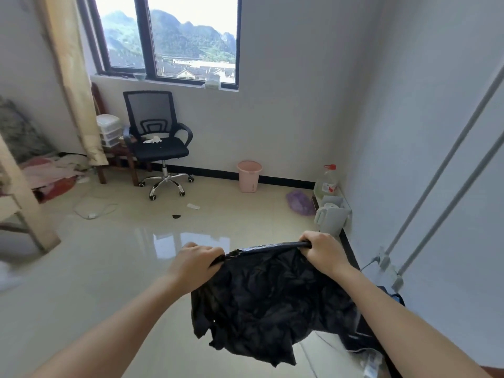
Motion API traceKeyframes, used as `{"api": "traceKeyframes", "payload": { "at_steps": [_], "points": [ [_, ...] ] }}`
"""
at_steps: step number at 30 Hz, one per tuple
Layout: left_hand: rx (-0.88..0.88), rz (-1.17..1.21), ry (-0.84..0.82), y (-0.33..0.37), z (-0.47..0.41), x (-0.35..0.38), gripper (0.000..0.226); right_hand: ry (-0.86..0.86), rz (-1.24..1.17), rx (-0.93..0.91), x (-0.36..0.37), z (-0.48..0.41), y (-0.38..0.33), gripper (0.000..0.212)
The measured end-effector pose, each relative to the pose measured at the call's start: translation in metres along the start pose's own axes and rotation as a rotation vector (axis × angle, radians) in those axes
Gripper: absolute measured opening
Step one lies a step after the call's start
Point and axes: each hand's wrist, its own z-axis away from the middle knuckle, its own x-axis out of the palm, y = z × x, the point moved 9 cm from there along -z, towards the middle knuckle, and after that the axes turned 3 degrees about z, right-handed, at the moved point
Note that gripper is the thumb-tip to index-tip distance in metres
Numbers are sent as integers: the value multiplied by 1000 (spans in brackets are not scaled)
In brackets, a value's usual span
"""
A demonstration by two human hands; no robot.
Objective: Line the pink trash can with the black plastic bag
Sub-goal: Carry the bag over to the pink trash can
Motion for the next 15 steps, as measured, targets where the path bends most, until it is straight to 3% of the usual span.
{"api": "traceKeyframes", "payload": {
  "at_steps": [5, 9, 15],
  "points": [
    [-168, 125, 6, -51, -58, 10, 28, -45, -3, 2, 22, -72, 16, 14],
    [-184, 275, 16, -90, -123, 24, 40, -34, 16, 0, 34, -143, 19, 13],
    [-216, 492, 70, -131, -237, 27, 17, -36, 55, 18, 29, -249, 25, 15]
  ]
}}
